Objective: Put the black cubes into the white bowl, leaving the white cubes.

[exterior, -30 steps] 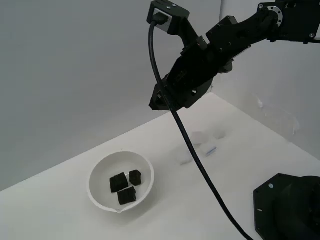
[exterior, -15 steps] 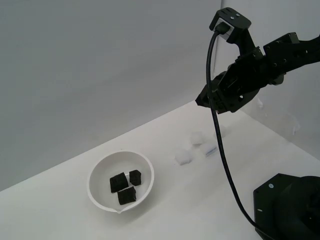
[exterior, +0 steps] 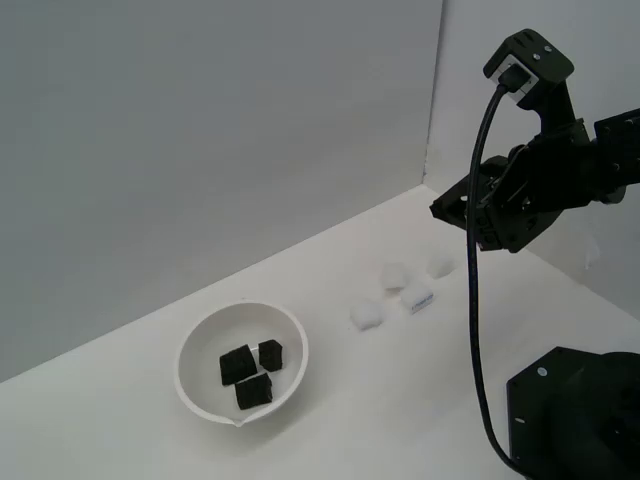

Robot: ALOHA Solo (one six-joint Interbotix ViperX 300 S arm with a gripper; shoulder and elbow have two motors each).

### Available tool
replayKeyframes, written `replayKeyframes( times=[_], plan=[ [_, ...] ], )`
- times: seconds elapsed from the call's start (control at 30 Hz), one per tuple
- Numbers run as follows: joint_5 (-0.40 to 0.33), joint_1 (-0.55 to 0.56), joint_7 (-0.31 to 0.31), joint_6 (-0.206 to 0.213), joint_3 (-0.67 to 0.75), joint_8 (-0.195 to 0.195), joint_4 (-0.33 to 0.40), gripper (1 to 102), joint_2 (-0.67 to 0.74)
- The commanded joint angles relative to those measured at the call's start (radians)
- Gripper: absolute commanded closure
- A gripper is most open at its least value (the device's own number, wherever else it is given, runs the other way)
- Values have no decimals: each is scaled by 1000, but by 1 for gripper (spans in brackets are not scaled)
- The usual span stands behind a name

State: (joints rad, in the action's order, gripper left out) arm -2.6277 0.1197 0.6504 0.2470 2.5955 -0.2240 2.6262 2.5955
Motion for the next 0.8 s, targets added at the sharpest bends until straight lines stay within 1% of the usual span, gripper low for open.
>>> replayKeyframes(
  times=[0.0, 0.13, 0.3, 0.43, 0.53, 0.67, 0.77],
  plan=[
    [-3, 9, 3, 3, 28, -3, 3, 100, 28],
    [-12, 0, -11, 0, 71, -3, 12, 100, 69],
    [-51, -2, -40, 0, 160, -3, 51, 100, 158],
    [-71, -2, -54, 0, 225, -3, 64, 100, 227],
    [-94, -2, -69, 0, 279, -3, 92, 100, 278],
    [-144, -2, -95, -2, 371, -3, 141, 100, 370],
    [-158, -6, -97, -2, 445, -3, 160, 100, 440]
  ],
)
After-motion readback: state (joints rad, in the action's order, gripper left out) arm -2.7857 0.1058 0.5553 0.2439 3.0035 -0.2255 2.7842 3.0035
